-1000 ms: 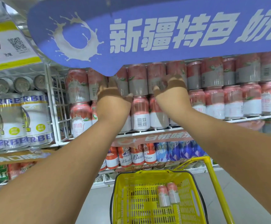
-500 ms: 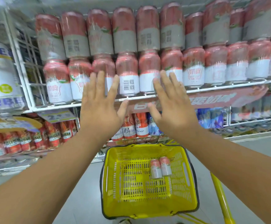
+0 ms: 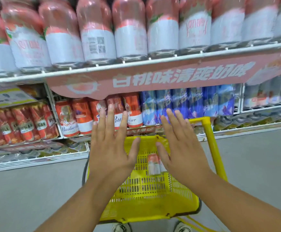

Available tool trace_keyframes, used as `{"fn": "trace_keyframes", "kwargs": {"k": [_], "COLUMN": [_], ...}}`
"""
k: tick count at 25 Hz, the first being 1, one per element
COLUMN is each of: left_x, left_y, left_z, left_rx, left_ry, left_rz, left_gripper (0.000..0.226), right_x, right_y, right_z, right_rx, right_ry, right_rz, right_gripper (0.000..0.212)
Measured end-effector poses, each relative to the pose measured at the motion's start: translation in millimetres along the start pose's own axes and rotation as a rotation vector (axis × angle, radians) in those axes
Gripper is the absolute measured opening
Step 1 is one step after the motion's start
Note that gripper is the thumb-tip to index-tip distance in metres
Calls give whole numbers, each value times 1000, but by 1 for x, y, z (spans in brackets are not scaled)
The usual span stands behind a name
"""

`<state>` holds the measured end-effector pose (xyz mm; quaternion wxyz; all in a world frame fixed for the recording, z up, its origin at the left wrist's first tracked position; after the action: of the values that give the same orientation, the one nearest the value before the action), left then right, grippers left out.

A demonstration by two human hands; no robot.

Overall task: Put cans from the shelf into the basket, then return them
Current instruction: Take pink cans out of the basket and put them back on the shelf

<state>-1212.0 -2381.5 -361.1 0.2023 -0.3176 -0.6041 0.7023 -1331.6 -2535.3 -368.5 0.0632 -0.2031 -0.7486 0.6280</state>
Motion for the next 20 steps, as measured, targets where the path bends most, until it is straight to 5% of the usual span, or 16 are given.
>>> {"fn": "trace_keyframes", "kwargs": {"k": [10, 20], "left_x": [57, 91], "left_y": [179, 289], "left_z": [38, 62], "left_rx": [61, 72], "left_ry": [-42, -160], "left_rz": [-246, -399], "left_gripper": [73, 72], "right_x": [47, 63], "right_y": [147, 255], "right_z": [48, 68], "right_rx": [-23, 9], "right_ry": [72, 133], "right_rz": [-119, -372], "right_gripper": [62, 69]}}
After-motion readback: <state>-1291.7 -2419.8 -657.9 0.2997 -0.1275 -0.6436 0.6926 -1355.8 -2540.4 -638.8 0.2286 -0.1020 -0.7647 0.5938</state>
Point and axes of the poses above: each hand's wrist, its own x-axis away from the middle knuckle, its own y-axis out of the palm, z = x × y, the point moved 3 cm from there along -x, towards the middle knuckle, and after that the axes turned 2 degrees about -x, right-handed, at the moved point
